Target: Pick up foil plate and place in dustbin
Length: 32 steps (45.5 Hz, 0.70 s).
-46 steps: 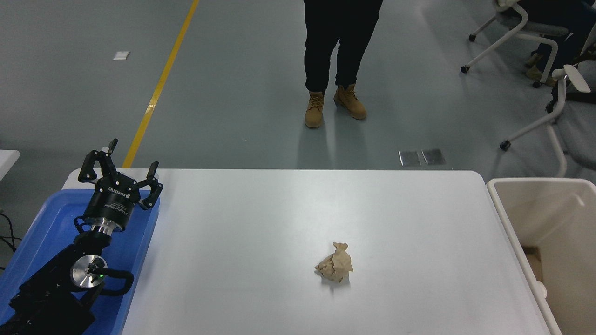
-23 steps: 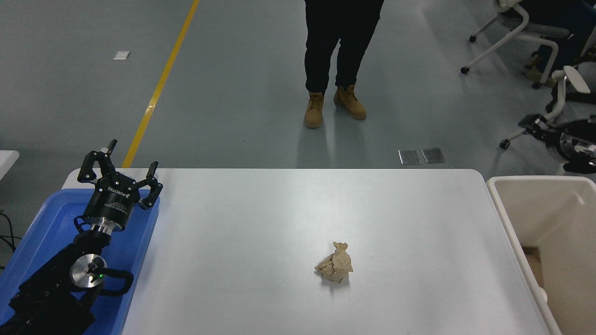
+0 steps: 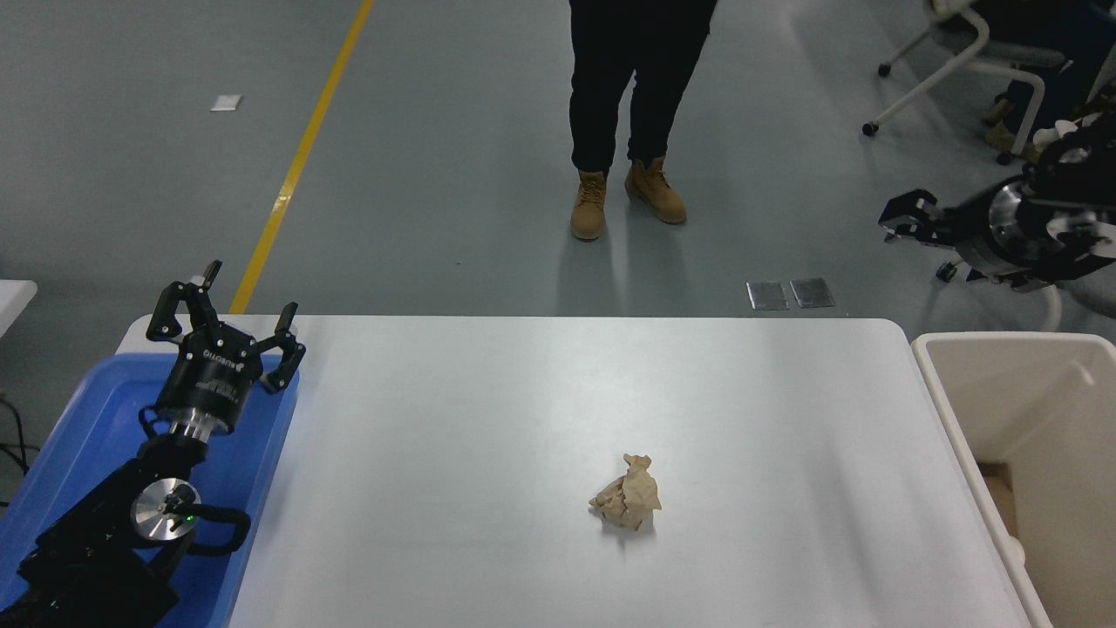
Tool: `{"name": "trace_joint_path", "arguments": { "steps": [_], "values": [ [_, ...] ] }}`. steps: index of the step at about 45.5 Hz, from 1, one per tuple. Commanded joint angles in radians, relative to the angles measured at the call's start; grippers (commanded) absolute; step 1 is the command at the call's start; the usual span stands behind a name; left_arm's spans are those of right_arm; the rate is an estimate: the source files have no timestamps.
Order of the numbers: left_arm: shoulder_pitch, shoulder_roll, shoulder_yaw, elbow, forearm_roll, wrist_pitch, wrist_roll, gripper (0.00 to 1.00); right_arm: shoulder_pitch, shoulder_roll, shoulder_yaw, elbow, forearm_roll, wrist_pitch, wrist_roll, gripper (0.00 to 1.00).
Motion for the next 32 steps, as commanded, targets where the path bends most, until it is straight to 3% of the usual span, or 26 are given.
{"name": "trace_joint_path", "arguments": {
  "steps": [1, 32],
  "values": [
    [0.000, 0.000, 0.000, 0.000, 0.000, 0.000, -0.002, 0.98, 0.189, -0.011, -0.064, 0.207, -0.005, 0.082, -0.001, 1.00],
    [0.000, 0.001, 0.000, 0.000, 0.000, 0.000, 0.000, 0.98, 0.460, -0.021, -0.088, 0.360, -0.002, 0.331, 0.000, 1.00]
  ]
}}
